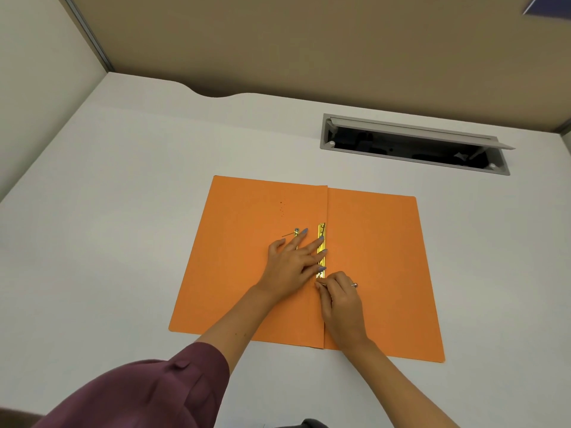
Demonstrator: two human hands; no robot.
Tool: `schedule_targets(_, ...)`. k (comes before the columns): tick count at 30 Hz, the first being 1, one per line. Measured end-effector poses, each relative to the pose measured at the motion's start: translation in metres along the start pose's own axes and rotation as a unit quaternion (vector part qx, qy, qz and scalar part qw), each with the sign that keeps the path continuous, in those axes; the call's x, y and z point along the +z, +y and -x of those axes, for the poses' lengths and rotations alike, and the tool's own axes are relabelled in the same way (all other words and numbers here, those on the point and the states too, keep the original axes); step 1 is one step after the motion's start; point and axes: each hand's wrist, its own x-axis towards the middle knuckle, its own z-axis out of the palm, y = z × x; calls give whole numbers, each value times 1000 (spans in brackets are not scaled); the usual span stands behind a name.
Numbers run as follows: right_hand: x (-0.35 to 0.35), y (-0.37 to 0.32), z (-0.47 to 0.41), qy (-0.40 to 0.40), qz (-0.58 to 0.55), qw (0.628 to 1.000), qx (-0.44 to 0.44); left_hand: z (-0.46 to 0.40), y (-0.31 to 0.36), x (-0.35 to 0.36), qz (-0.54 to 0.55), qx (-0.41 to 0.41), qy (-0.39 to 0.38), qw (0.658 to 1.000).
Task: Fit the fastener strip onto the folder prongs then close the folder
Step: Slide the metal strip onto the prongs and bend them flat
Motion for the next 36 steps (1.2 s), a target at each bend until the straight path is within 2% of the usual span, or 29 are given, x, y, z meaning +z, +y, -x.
schedule_targets(20, -2, 0, 2, 0, 44, 999, -11, 0, -1, 1, -6, 4, 7, 1000)
schedule_targets(29, -6, 8, 0, 0, 80, 996, -49, 0, -2, 1, -7, 4, 7, 1000)
schedule_targets(36, 1, -1, 3, 3, 81, 997, -16, 0, -1, 0, -6, 1, 1, 1000)
